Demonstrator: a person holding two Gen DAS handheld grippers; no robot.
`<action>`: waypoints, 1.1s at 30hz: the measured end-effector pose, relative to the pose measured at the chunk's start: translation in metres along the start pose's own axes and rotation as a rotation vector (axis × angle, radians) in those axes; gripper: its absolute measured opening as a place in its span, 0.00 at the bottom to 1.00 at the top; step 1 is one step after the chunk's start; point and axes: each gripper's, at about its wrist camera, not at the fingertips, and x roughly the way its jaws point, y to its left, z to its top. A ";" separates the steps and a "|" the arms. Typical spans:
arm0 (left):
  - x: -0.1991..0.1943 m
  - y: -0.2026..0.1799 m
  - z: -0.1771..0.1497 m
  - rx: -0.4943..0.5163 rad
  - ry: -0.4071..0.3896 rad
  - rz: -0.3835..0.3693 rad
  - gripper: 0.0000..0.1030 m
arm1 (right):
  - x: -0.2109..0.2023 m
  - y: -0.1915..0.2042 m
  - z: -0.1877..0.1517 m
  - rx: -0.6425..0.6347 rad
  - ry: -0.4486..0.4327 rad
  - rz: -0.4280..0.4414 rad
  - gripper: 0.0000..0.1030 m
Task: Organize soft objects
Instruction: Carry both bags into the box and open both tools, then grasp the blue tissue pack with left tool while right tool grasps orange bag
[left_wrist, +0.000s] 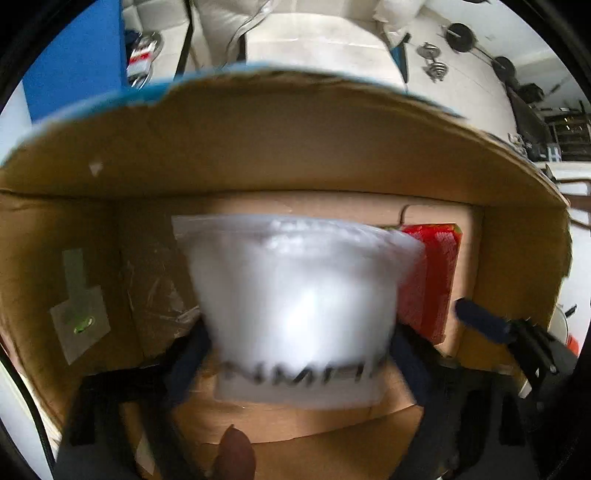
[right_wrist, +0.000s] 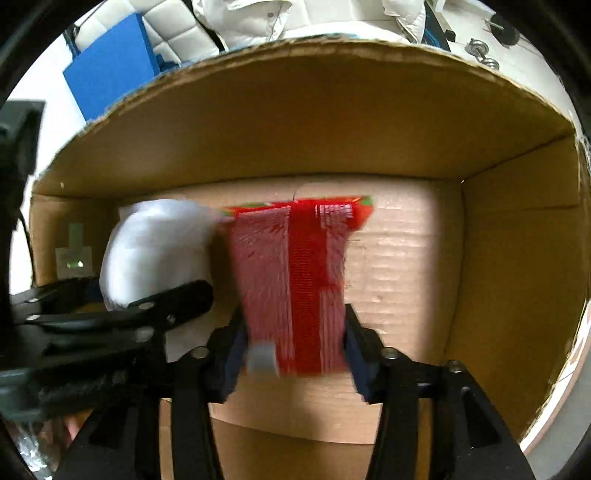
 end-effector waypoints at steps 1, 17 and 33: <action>-0.005 -0.001 -0.003 0.006 -0.013 0.005 0.98 | -0.002 0.001 -0.002 -0.002 -0.003 -0.010 0.78; -0.099 -0.010 -0.119 -0.002 -0.325 0.162 0.99 | -0.073 0.027 -0.084 -0.035 -0.192 -0.158 1.00; -0.045 0.015 -0.275 -0.106 -0.203 0.251 0.99 | -0.097 -0.001 -0.251 0.010 -0.202 -0.106 1.00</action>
